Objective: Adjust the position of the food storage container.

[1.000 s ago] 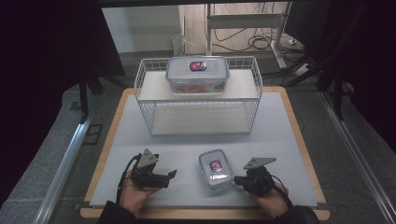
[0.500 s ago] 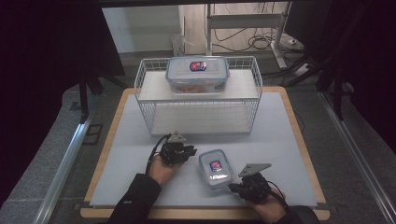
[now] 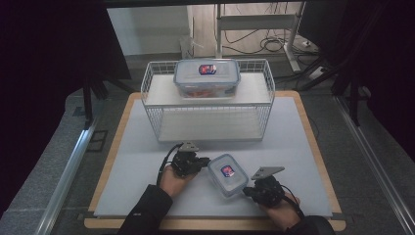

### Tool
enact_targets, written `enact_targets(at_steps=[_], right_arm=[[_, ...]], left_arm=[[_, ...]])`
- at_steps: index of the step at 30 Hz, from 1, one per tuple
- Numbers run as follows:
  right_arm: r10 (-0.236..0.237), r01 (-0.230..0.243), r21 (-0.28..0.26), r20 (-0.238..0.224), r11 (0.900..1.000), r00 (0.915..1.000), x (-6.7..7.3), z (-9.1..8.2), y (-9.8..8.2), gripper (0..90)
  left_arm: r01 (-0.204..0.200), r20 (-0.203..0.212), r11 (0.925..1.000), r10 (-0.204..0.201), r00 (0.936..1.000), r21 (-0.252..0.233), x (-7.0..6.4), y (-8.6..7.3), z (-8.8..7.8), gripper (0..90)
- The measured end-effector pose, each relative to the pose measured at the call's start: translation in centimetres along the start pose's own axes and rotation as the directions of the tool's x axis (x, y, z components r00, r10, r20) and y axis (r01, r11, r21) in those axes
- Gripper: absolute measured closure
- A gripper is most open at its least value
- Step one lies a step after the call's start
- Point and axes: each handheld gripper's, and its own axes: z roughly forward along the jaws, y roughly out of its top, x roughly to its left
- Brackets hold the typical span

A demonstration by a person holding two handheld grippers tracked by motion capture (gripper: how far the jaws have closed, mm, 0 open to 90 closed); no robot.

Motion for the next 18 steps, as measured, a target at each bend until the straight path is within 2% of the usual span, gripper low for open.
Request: enact_targets(at_steps=[3,4,5,7,12,13,15,18], right_arm=[[0.012,-0.013,0.002,0.014,1.000,0.9998,-0.6,0.0,0.1,89.8],[0.015,-0.015,0.003,0.020,1.000,0.9997,-0.8,0.0,0.1,89.8],[0.018,-0.019,0.005,0.027,1.000,0.9995,-1.0,0.1,0.2,89.8],[0.028,-0.028,0.005,0.036,1.000,0.9989,-1.5,0.2,0.3,89.8],[0.052,-0.052,0.000,0.050,0.999,0.9974,-2.6,0.9,1.1,89.8],[0.049,-0.049,-0.003,0.051,0.999,0.9975,-2.8,1.1,1.4,89.8],[0.047,-0.047,-0.005,0.054,0.999,0.9974,-2.9,1.4,1.8,89.8],[0.038,-0.038,-0.004,0.057,0.999,0.9977,-3.0,2.1,2.6,89.8]], left_arm=[[0.028,0.001,0.9996,-0.028,0.9996,0.000,-0.3,-0.6,-0.3,84.2],[0.017,0.000,0.9996,-0.017,0.9998,0.020,-0.3,-0.9,-0.5,84.3],[0.023,0.002,0.9995,-0.023,0.9997,0.022,-0.4,-1.1,-0.6,84.3],[0.049,0.013,0.9986,-0.049,0.9987,0.019,-0.6,-1.5,-1.0,84.1],[0.057,-0.005,0.9977,-0.057,0.9984,0.037,-1.4,-2.3,-2.2,81.6],[0.069,-0.009,0.9968,-0.069,0.9976,0.039,-1.5,-2.4,-2.4,81.1],[0.070,-0.013,0.9968,-0.069,0.9975,0.038,-1.7,-2.7,-2.6,81.0],[0.077,-0.043,0.9959,-0.075,0.9962,0.047,-2.2,-3.6,-3.5,80.5]])
